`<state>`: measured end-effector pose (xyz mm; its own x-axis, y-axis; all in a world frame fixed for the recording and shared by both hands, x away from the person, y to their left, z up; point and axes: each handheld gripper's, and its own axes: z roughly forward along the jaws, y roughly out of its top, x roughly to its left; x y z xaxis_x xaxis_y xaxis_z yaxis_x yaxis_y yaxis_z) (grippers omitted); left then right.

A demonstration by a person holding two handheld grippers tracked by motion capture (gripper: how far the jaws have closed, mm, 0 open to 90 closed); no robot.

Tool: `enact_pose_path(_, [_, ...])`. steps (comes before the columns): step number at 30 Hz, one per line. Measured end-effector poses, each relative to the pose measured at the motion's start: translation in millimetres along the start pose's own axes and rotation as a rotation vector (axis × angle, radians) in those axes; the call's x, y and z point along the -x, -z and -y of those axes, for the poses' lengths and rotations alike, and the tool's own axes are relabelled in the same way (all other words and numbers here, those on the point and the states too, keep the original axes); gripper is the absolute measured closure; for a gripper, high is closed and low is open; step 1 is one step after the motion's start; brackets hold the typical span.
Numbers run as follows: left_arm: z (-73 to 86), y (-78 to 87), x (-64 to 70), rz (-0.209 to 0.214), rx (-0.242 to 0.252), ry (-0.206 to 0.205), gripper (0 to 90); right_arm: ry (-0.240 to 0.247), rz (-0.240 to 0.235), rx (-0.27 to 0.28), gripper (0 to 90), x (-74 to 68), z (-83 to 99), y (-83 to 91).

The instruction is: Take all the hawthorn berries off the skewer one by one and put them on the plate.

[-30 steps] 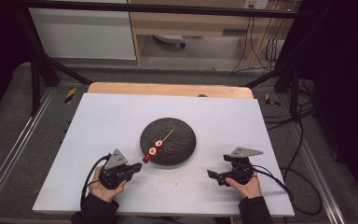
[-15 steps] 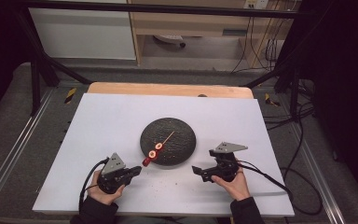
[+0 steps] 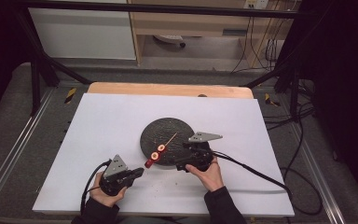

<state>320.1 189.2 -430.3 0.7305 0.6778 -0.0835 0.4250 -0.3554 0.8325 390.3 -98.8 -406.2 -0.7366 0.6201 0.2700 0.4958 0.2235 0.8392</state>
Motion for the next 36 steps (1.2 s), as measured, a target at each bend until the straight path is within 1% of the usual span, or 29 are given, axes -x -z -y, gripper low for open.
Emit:
enact_pose_path(1, [-0.1,0.4,0.1,-0.001,0.001,-0.001,88.3,0.000,0.000,0.000,13.6,0.0,0.0,0.0])
enact_pose_path(2, [-0.2,0.8,0.3,-0.002,0.003,-0.004,88.3,-0.005,-0.004,0.005,15.6,-0.7,-1.8,-2.1])
enact_pose_path(3, [-0.4,1.0,0.5,-0.002,0.003,-0.004,88.3,-0.017,-0.014,0.023,18.5,-1.0,-4.8,-5.5])
enact_pose_path(4, [-0.4,1.1,0.7,-0.002,0.008,-0.003,88.3,-0.017,-0.014,0.023,18.5,-1.0,-4.8,-5.5])
enact_pose_path(5, [-0.5,1.1,1.0,0.000,0.009,-0.002,88.3,-0.031,-0.022,0.035,23.0,-0.7,-7.2,-8.4])
enact_pose_path(7, [-0.5,1.1,1.6,-0.002,0.010,-0.004,88.3,-0.035,-0.024,0.038,24.1,-0.7,-7.9,-9.5])
enact_pose_path(10, [-0.6,0.9,2.2,-0.002,0.010,-0.005,88.3,-0.042,-0.038,0.037,28.9,-1.0,-9.7,-15.8])
enact_pose_path(12, [-0.8,1.2,2.8,-0.001,0.012,-0.008,88.3,-0.055,-0.047,0.036,33.0,-1.3,-10.3,-19.2])
enact_pose_path(13, [-0.9,1.3,3.1,-0.001,0.015,-0.006,88.3,-0.065,-0.054,0.036,37.0,-0.9,-10.1,-22.0])
enact_pose_path(16, [-1.0,1.1,3.8,-0.001,0.016,-0.009,88.3,-0.064,-0.059,0.031,39.9,-0.2,-9.7,-24.3])
enact_pose_path(18, [-1.1,0.6,4.5,0.000,0.014,-0.010,88.3,-0.060,-0.066,0.023,44.7,0.9,-8.5,-26.9])
enact_pose_path(19, [-1.0,0.4,4.6,-0.001,0.013,-0.012,88.3,-0.060,-0.066,0.023,44.7,0.9,-8.5,-26.9])
enact_pose_path(21, [-0.8,-0.3,4.7,0.000,0.010,-0.013,88.3,-0.060,-0.076,0.022,49.0,0.6,-7.9,-27.4])
enact_pose_path(22, [-0.7,-0.3,4.6,0.000,0.010,-0.012,88.3,-0.060,-0.076,0.022,49.0,0.6,-7.9,-27.4])
enact_pose_path(24, [-0.7,0.3,4.7,-0.001,0.014,-0.011,88.3,-0.061,-0.078,0.019,53.9,0.7,-7.7,-27.6])
enact_pose_path(28, [-0.8,0.7,4.3,-0.001,0.016,-0.012,88.3,-0.083,-0.100,0.017,57.8,1.4,-8.7,-27.8])
enact_pose_path(33, [-1.1,1.4,4.4,-0.001,0.023,-0.014,88.3,-0.099,-0.109,0.012,59.5,2.1,-10.3,-26.5])
enact_pose_path(36, [-1.6,1.9,5.2,-0.001,0.031,-0.016,88.4,-0.103,-0.110,0.019,60.6,1.7,-12.1,-23.8])
